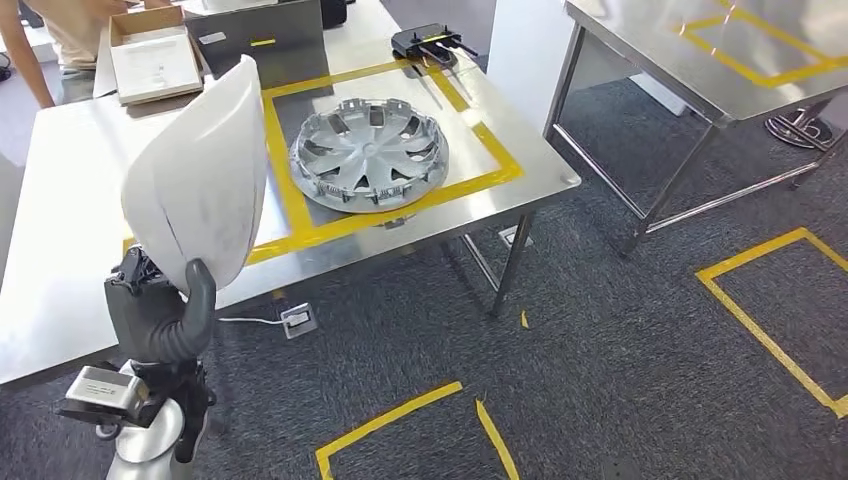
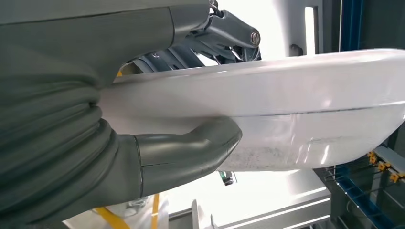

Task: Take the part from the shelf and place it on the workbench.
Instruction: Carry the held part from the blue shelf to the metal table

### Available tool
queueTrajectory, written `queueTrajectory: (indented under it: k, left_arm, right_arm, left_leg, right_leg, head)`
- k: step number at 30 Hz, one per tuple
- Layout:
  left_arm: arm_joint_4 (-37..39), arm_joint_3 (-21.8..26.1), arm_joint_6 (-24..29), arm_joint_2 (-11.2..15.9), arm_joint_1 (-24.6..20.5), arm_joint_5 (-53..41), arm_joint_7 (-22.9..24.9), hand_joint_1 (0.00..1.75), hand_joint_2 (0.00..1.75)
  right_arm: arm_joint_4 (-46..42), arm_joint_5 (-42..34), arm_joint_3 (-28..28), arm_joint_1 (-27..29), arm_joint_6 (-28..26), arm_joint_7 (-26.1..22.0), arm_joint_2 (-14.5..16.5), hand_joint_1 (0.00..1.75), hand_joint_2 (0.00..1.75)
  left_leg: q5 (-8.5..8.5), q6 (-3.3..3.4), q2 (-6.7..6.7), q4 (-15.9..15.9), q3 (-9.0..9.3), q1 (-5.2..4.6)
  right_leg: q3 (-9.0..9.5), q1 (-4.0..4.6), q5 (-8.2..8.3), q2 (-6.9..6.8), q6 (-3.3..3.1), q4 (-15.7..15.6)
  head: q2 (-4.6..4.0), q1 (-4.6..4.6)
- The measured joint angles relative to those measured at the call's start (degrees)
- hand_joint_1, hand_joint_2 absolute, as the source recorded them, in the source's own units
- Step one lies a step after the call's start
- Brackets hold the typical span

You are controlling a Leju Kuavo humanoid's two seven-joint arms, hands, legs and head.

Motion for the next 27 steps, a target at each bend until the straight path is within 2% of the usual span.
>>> queueTrajectory:
  k: [2, 3, 4, 5, 6, 7, 8, 9, 10, 12, 13, 14, 15, 16, 17, 18, 19, 20, 21, 23, 24, 25, 27]
  left_arm:
    - [0.1, 0.0, 0.0, 0.0, 0.0, 0.0, 0.0, 1.75, 1.75]
    - [0.1, 0.0, 0.0, 0.0, 0.1, 0.0, 0.0, 1.75, 1.75]
    - [0.2, 0.0, 0.0, 0.0, 0.2, 0.0, -0.1, 1.75, 1.75]
    - [0.2, 0.0, -0.1, 0.0, 0.2, -0.1, -0.1, 1.75, 1.75]
    - [0.2, 0.0, -0.1, 0.0, 0.2, -0.1, -0.1, 1.75, 1.75]
    - [0.2, 0.1, -0.2, 0.0, 0.1, 0.0, -0.1, 1.75, 1.75]
    - [0.3, 0.1, -0.2, 0.0, 0.1, 0.0, -0.1, 1.75, 1.75]
    - [0.3, 0.1, -0.3, 0.0, 0.1, 0.0, -0.1, 1.75, 1.75]
    - [0.3, 0.1, -0.4, 0.0, 0.0, 0.0, -0.1, 1.75, 1.75]
    - [0.2, 0.1, -0.5, 0.0, -0.2, 0.0, -0.1, 1.75, 1.75]
    - [0.2, 0.1, -0.5, 0.0, -0.3, 0.0, -0.2, 1.75, 1.75]
    - [0.2, 0.1, -0.5, 0.0, -0.4, 0.0, -0.2, 1.75, 1.75]
    - [0.3, 0.1, -0.5, 0.0, -0.4, 0.0, -0.3, 1.75, 1.75]
    - [0.4, 0.1, -0.5, 0.0, -0.4, 0.0, -0.4, 1.75, 1.75]
    - [0.5, 0.1, -0.5, 0.1, -0.4, 0.0, -0.5, 1.75, 1.75]
    - [0.5, 0.1, -0.5, 0.1, -0.4, 0.0, -0.5, 1.75, 1.75]
    - [0.6, 0.1, -0.5, 0.1, -0.4, 0.0, -0.6, 1.75, 1.75]
    - [0.6, 0.1, -0.5, 0.1, -0.4, 0.0, -0.7, 1.75, 1.75]
    - [0.6, 0.1, -0.5, 0.2, -0.3, 0.0, -0.7, 1.75, 1.75]
    - [0.7, 0.1, -0.5, 0.3, -0.3, -0.1, -0.7, 1.75, 1.75]
    - [0.8, 0.1, -0.5, 0.3, -0.2, -0.1, -0.7, 1.75, 1.75]
    - [0.8, 0.2, -0.5, 0.3, -0.2, -0.1, -0.7, 1.75, 1.75]
    - [0.7, 0.2, -0.5, 0.3, -0.1, -0.1, -0.8, 1.75, 1.75]
  right_arm:
    - [0.0, 0.1, 0.0, 0.0, 0.0, -0.1, -0.2, 0.0, 0.0]
    - [0.0, 0.1, 0.0, 0.2, 0.1, -0.1, -0.3, 0.0, 0.0]
    - [0.0, 0.2, 0.0, 0.3, 0.1, -0.1, -0.4, 0.0, 0.0]
    - [0.0, 0.2, 0.0, 0.4, 0.2, -0.1, -0.4, 0.0, 0.0]
    - [0.0, 0.2, 0.0, 0.4, 0.2, 0.0, -0.4, 0.0, 0.0]
    - [0.0, 0.2, 0.0, 0.5, 0.3, 0.0, -0.5, 0.0, 0.0]
    - [0.0, 0.2, 0.0, 0.5, 0.3, 0.0, -0.5, 0.0, 0.0]
    - [0.0, 0.1, 0.0, 0.5, 0.4, 0.0, -0.4, 0.0, 0.0]
    - [0.0, 0.1, 0.0, 0.5, 0.4, 0.0, -0.4, 0.0, 0.0]
    - [0.0, 0.0, 0.0, 0.4, 0.4, -0.1, -0.4, 0.0, 0.0]
    - [0.0, -0.1, 0.0, 0.4, 0.5, -0.1, -0.4, 0.0, 0.0]
    - [0.0, -0.1, 0.0, 0.4, 0.5, -0.1, -0.4, 0.0, 0.0]
    - [0.0, -0.1, 0.0, 0.4, 0.5, -0.1, -0.4, 0.0, 0.0]
    - [0.0, -0.1, 0.0, 0.4, 0.4, 0.0, -0.4, 0.0, 0.0]
    - [0.0, -0.2, 0.0, 0.4, 0.4, 0.0, -0.4, 0.0, 0.0]
    - [0.0, -0.2, 0.0, 0.4, 0.4, 0.0, -0.4, 0.0, 0.0]
    - [0.0, -0.3, 0.0, 0.4, 0.4, 0.0, -0.4, 0.0, 0.0]
    - [0.0, -0.3, 0.0, 0.4, 0.5, 0.0, -0.4, 0.0, 0.0]
    - [0.0, -0.4, 0.0, 0.4, 0.5, 0.0, -0.4, 0.0, 0.0]
    - [0.0, -0.4, 0.0, 0.3, 0.5, 0.0, -0.3, 0.0, 0.0]
    - [0.0, -0.4, 0.0, 0.3, 0.5, 0.0, -0.2, 0.0, 0.0]
    - [0.0, -0.4, 0.0, 0.3, 0.5, 0.0, -0.2, 0.0, 0.0]
    - [0.0, -0.5, 0.0, 0.3, 0.5, 0.0, -0.2, 0.0, 0.0]
  left_leg:
    - [-1.2, 0.14, 0.03, -0.1, 1.34, 0.05]
    - [-1.89, 0.09, 0.0, -0.1, 2.14, 0.09]
    - [-2.66, 0.01, -0.06, -0.1, 3.12, 0.16]
    - [-3.5, -0.13, -0.09, -0.1, 4.22, 0.26]
    - [-4.43, -0.34, -0.09, -0.1, 5.24, 0.35]
    - [-5.43, -0.61, -0.06, 0.0, 6.17, 0.33]
    - [-6.27, -0.95, -0.07, 0.0, 6.74, 0.24]
    - [-7.01, -1.33, -0.08, -0.3, 7.19, 0.11]
    - [-7.22, -1.79, -0.12, -0.3, 7.67, -0.02]
    - [-6.4, -2.62, -0.11, 1.1, 7.75, 0.0]
    - [-5.42, -2.94, -0.06, 3.5, 6.86, 0.06]
    - [-4.88, -3.15, 0.01, 6.5, 5.08, 0.11]
    - [-5.16, -3.33, 0.09, 10.0, 2.71, 0.14]
    - [-6.65, -3.5, 0.12, 13.0, 0.16, 0.15]
    - [-9.02, -3.59, 0.13, 15.1, -2.17, 0.15]
    - [-11.4, -3.58, 0.14, 16.0, -3.99, 0.15]
    - [-12.69, -3.44, 0.15, 15.5, -5.15, 0.15]
    - [-12.01, -3.19, 0.15, 13.7, -5.65, 0.14]
    - [-9.23, -2.87, 0.15, 10.8, -5.68, 0.1]
    - [-1.7, -2.17, 0.18, 4.5, -5.58, -0.16]
    - [1.01, -1.88, 0.19, 2.6, -5.48, -0.31]
    - [2.4, -1.67, 0.18, 1.9, -5.49, -0.44]
    - [3.18, -1.26, 0.16, 1.7, -5.02, -0.33]
  right_leg:
    - [-5.5, -0.03, -2.21, -0.01, 0.42, 5.9]
    - [-7.58, -0.03, -2.91, -0.01, 0.54, 7.2]
    - [-8.78, -0.03, -2.74, -0.02, 0.59, 6.7]
    - [-9.16, -0.04, -1.41, -0.05, 0.61, 4.6]
    - [-8.94, -0.06, 1.42, -0.15, 0.62, 1.3]
    - [-8.64, -0.06, 5.2, -0.39, 0.54, -2.3]
    - [-8.26, 0.01, 7.99, -0.61, 0.26, -4.9]
    - [-8.04, 0.12, 10.03, -0.76, -0.07, -6.4]
    - [-7.9, 0.19, 10.52, -0.81, -0.54, -7.0]
    - [-6.88, 0.14, 9.48, -0.58, -1.55, -7.1]
    - [-6.13, 0.04, 8.95, -0.51, -2.03, -7.3]
    - [-5.26, -0.01, 8.49, -0.44, -2.41, -7.4]
    - [-4.4, -0.01, 7.97, -0.39, -2.69, -7.6]
    - [-3.55, 0.02, 7.4, -0.32, -2.81, -7.7]
    - [-2.71, 0.05, 6.8, -0.23, -2.86, -7.8]
    - [-1.81, 0.08, 6.11, -0.12, -2.88, -7.9]
    - [-0.88, 0.12, 5.4, 0.02, -2.86, -7.9]
    - [0.07, 0.16, 4.7, 0.14, -2.83, -7.9]
    - [1.03, 0.22, 3.98, 0.22, -2.8, -7.9]
    - [2.38, 0.4, 2.66, 0.39, -2.54, -7.7]
    - [2.67, 0.52, 2.02, 0.49, -2.26, -7.6]
    - [2.81, 0.61, 1.51, 0.59, -1.94, -7.5]
    - [3.1, 0.68, 0.68, 0.67, -1.27, -7.5]
  head:
    - [0.0, 0.08]
    - [0.0, 0.09]
    - [0.0, 0.1]
    - [0.0, 0.11]
    - [0.0, 0.12]
    - [0.0, 0.15]
    - [0.0, 0.2]
    - [0.0, 0.22]
    - [0.0, 0.26]
    - [0.0, 0.23]
    - [0.0, 0.14]
    - [0.0, 0.05]
    - [0.0, -0.04]
    - [0.0, -0.11]
    - [0.0, -0.09]
    - [0.0, -0.1]
    - [0.0, -0.1]
    - [0.0, -0.1]
    - [0.0, -0.1]
    - [0.0, -0.14]
    - [0.0, -0.17]
    - [0.0, -0.17]
    - [0.0, -0.18]
